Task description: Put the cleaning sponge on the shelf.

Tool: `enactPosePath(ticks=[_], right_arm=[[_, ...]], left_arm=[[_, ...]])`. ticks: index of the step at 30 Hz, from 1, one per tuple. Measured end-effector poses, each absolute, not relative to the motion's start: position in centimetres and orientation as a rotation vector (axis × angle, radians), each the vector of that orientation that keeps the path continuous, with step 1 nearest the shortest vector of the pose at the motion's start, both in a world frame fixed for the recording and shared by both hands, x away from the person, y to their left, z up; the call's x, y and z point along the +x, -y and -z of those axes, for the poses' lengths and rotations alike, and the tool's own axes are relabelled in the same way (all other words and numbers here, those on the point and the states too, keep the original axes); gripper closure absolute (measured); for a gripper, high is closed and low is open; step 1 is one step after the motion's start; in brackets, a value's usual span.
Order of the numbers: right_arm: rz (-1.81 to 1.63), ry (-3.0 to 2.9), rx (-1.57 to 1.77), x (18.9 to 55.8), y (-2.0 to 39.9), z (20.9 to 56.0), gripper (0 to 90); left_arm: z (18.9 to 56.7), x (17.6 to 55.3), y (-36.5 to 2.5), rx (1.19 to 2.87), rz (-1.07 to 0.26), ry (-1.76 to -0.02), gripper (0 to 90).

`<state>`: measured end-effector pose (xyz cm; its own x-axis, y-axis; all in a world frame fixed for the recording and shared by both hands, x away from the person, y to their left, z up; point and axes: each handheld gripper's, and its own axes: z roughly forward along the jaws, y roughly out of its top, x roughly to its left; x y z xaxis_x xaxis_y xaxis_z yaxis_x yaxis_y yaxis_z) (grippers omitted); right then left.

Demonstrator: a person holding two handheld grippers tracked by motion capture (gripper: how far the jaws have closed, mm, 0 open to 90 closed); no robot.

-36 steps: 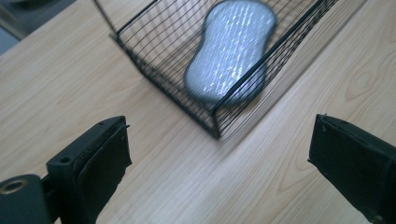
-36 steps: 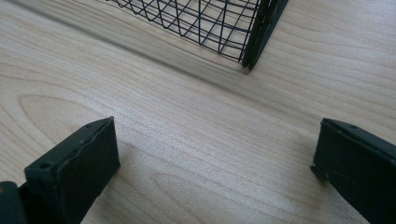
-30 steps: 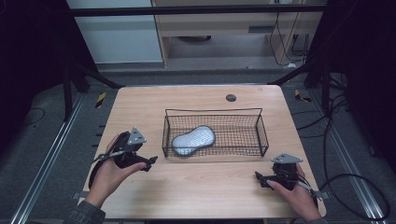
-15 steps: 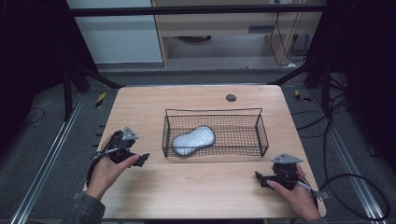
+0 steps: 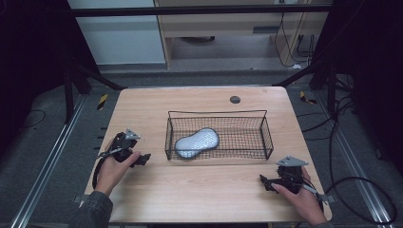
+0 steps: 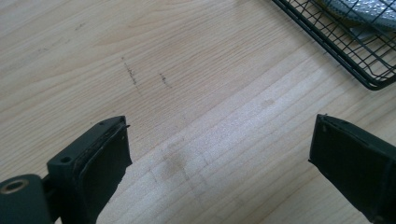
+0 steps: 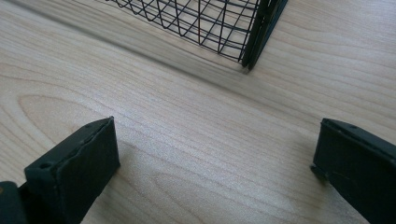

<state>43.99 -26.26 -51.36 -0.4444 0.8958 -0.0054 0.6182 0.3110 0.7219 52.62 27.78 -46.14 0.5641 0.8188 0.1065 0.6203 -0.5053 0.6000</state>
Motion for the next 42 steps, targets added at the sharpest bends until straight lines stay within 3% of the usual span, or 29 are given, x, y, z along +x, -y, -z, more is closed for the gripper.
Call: enactPosePath(ticks=[24,42], right_arm=[[-0.926,-2.175,1.346,44.0,26.3,51.4,0.4],[-0.926,-2.175,1.346,44.0,26.3,51.4,0.4]], left_arm=[[48.6,54.7,-28.6,2.148,-0.565,-1.246,4.5],[50.2,55.2,-29.0,2.112,-0.519,-1.301,2.1]])
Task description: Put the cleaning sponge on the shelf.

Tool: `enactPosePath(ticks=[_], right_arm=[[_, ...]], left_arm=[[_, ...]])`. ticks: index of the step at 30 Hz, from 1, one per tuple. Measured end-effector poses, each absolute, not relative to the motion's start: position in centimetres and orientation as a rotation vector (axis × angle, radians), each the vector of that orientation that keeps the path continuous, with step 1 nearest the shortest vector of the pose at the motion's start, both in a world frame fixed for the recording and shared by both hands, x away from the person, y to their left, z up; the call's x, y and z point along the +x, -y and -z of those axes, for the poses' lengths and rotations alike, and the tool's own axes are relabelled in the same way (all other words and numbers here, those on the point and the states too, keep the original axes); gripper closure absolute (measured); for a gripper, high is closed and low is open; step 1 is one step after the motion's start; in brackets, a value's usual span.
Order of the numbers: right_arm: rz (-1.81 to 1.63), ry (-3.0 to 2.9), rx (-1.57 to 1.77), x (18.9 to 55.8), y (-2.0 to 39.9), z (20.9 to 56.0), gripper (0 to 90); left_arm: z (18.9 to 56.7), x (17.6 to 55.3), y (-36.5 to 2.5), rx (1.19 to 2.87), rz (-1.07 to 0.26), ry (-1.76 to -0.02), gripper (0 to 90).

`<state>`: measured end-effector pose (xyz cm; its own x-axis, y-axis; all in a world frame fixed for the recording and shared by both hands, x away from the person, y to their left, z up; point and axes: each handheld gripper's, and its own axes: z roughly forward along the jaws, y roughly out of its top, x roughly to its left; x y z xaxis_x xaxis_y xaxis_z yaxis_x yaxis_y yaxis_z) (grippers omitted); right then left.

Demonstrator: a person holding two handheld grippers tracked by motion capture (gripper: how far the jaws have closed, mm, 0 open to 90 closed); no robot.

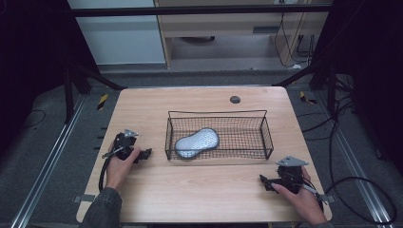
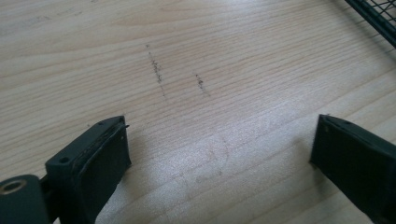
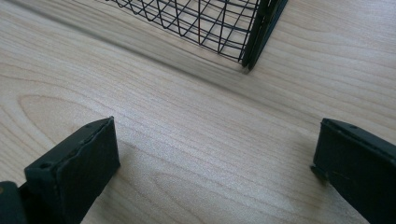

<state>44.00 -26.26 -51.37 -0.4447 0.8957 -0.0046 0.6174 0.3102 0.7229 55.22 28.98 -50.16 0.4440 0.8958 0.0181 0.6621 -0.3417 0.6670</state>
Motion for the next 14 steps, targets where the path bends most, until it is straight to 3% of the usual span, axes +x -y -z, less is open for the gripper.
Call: enactPosePath(ticks=[14], right_arm=[[-0.926,-2.176,1.345,44.00,26.26,51.37,0.4]], left_arm=[[50.77,54.83,-29.15,2.063,-0.550,-1.268,0.0]])
